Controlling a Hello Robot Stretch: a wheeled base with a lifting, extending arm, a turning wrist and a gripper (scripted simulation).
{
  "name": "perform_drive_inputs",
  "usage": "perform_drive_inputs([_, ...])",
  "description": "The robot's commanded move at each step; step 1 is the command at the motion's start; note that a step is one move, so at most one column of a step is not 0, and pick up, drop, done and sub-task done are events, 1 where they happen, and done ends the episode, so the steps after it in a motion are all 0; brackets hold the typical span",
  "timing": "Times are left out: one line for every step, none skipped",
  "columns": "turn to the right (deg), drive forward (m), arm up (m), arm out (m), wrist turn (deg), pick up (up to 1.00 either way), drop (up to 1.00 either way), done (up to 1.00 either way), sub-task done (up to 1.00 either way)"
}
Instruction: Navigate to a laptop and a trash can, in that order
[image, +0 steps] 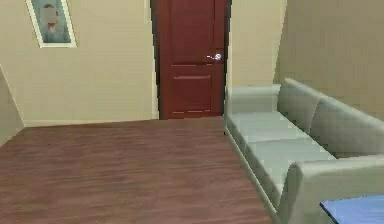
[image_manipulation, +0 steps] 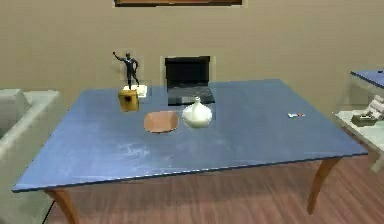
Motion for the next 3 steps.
perform_drive_inputs([-45.0,0.0,0.0,0.0,0.0,0.0,0.0,0.0,0.0])
perform_drive_inputs([-27.0,0.0,0.0,0.0,0.0,0.0,0.0,0.0,0.0])
perform_drive_inputs([0.0,1.0,0.0,0.0,0.0,0.0,0.0,0.0,0.0])
